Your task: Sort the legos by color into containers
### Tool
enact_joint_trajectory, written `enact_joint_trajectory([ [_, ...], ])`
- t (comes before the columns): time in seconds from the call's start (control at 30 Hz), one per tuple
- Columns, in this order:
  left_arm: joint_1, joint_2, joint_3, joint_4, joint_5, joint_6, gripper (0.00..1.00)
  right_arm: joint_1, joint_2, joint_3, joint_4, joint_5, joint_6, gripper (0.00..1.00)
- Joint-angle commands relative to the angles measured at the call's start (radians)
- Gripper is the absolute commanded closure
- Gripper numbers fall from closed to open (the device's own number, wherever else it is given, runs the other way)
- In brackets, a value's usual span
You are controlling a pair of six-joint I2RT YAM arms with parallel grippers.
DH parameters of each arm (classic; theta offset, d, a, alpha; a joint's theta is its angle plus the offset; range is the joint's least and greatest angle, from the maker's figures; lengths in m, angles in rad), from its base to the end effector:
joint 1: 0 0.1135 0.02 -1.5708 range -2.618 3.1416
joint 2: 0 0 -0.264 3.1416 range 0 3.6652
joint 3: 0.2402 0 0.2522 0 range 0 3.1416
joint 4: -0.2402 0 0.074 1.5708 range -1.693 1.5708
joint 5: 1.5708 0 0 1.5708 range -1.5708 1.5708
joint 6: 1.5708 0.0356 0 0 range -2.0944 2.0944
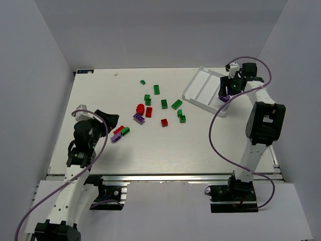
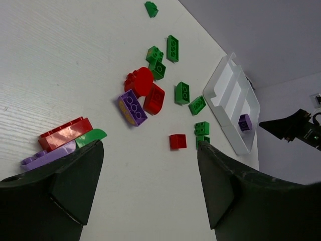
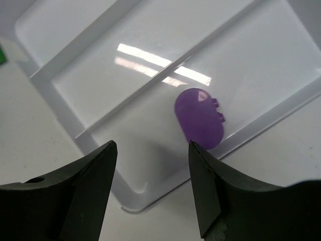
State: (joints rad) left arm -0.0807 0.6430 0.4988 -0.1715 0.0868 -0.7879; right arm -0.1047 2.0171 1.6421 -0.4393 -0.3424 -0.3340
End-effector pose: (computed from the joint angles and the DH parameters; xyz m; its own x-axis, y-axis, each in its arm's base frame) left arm 0.1630 -0.0163 0.2620 -0.3334 -0.6815 -0.6514 -0.1048 0.7135 -0.6928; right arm 0.4564 -0.0359 0.2395 -0.6404 -0.2432 -0.7285 -0.3606 0.9327 0.0057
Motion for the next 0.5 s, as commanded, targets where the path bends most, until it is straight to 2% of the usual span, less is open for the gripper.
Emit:
enact_joint_trajectory([
  [0.0, -0.001, 0.033, 0.049, -0.077, -0.015, -0.025, 0.24, -0.006, -0.047, 0.067, -0.135, -0.212, -0.142, 0.36],
  [0.03, -0.001, 0.047, 0.056, -0.118, -0.018, -0.03, 0.4, -0.007, -0.06, 0.062, -0.165, -0.272, -0.187, 0.38],
  [0.1, -0.001, 0.09, 0.082, -0.193, -0.027, -0.04, 0.59, -0.006, -0.121, 0.026, -0.187, -0.407, -0.268, 0.42],
  [0.17, 0.001, 0.124, 0.102, -0.252, -0.047, -0.048, 0.71, -0.001, -0.187, -0.051, -0.173, -0.476, -0.293, 0.45],
  [0.2, 0.001, 0.141, 0.115, -0.278, -0.068, -0.047, 0.71, 0.003, -0.208, -0.071, -0.176, -0.515, -0.312, 0.48],
  [0.23, -0.001, 0.182, 0.139, -0.334, -0.073, -0.045, 0.71, 0.01, -0.225, -0.093, -0.176, -0.52, -0.339, 0.49],
  [0.3, -0.001, 0.225, 0.168, -0.408, -0.123, -0.027, 0.54, 0.031, -0.276, -0.155, -0.177, -0.526, -0.364, 0.47],
  [0.37, -0.001, 0.297, 0.213, -0.443, -0.139, -0.001, 0.43, 0.052, -0.316, -0.197, -0.17, -0.518, -0.385, 0.44],
  [0.4, -0.001, 0.319, 0.227, -0.46, -0.157, 0.025, 0.32, 0.059, -0.328, -0.238, -0.162, -0.512, -0.385, 0.41],
  [0.47, -0.004, 0.383, 0.268, -0.512, -0.176, 0.071, 0.22, 0.065, -0.356, -0.283, -0.13, -0.515, -0.372, 0.39],
])
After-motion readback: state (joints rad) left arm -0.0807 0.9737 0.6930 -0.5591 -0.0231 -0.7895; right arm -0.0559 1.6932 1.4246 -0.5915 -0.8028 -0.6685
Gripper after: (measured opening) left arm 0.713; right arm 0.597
